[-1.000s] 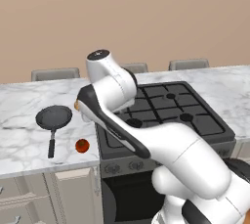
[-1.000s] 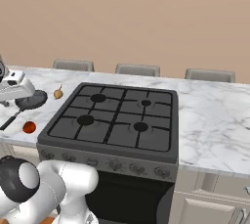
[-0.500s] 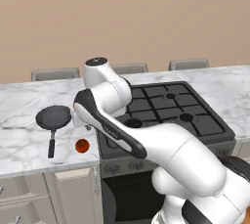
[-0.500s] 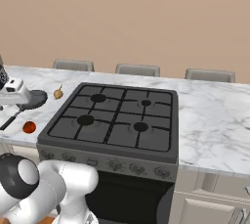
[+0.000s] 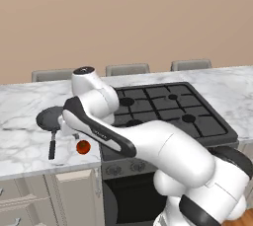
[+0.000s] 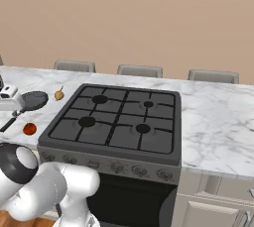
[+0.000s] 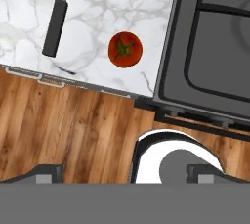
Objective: Place the pan on the front right burner on the stove. Then place the tomato and the onion in the pan and turn on the front right burner.
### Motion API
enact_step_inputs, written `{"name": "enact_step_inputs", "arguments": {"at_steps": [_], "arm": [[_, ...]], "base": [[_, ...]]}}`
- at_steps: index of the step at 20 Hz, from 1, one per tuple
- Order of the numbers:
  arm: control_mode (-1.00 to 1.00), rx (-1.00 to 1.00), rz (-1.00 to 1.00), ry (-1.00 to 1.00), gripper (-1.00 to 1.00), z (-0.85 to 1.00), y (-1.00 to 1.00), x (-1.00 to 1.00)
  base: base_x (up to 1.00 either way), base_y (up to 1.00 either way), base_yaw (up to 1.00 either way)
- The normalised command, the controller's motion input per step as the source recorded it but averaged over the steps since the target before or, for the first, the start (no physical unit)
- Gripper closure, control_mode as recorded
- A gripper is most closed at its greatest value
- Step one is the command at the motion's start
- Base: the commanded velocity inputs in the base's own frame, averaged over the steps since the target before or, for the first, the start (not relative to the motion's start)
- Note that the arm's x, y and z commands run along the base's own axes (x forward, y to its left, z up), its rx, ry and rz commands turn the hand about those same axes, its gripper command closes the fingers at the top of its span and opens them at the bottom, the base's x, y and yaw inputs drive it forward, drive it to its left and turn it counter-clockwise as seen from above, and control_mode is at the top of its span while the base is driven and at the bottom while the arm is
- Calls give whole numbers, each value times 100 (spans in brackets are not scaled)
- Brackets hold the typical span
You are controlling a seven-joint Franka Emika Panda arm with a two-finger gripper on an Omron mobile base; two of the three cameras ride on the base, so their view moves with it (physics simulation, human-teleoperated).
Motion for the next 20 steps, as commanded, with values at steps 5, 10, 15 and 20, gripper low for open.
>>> {"name": "enact_step_inputs", "arguments": {"at_steps": [5, 10, 15, 20], "arm": [[-100, 0, 0, 9, -100, -17, 46, 17], [-100, 0, 0, 11, -100, -24, 42, 22], [-100, 0, 0, 7, -100, -26, 33, 25], [-100, 0, 0, 2, -100, -24, 22, 26]], "base": [[0, 0, 0], [0, 0, 0], [0, 0, 0], [0, 0, 0]]}}
